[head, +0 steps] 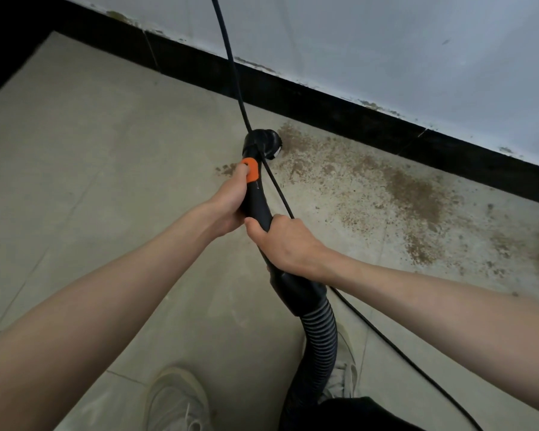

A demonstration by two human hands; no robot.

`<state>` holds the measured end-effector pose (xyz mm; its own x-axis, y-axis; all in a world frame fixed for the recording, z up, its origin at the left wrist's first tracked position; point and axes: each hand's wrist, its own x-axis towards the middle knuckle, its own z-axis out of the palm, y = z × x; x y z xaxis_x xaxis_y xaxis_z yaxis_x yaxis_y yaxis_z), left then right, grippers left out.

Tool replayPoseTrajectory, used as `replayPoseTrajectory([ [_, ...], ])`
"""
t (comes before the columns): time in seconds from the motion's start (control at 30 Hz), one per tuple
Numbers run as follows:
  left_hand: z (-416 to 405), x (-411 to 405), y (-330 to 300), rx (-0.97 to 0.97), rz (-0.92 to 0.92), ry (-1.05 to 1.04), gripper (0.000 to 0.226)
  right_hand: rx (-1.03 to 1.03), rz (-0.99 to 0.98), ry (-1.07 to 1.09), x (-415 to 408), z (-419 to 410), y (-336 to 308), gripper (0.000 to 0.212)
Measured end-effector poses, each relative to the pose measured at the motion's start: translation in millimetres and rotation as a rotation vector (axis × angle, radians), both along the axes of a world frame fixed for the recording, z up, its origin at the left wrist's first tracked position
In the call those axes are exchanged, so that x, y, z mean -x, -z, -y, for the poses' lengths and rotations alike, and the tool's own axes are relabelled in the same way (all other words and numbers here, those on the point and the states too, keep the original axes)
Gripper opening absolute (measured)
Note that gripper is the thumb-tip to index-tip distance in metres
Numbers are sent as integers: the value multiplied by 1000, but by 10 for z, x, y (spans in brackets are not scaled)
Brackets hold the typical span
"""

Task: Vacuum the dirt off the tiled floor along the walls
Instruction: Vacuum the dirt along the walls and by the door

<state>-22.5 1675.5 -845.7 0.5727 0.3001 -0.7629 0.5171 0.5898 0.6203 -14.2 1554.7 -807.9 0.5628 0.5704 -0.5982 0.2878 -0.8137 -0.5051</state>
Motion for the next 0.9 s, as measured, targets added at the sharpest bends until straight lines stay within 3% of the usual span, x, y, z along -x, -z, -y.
replayPoseTrajectory([
  [0.23,-121,100,-64,-72,9,-74,36,-17,32,24,112,-105,-34,53],
  [0.47,-367,645,-74,-46,-41,-255,35,-38,-56,-136,440,-325,-95,49],
  [0.9,-204,788,-90,-56,-83,-202,36,-1,-116,-146,552,-177,-132,50],
])
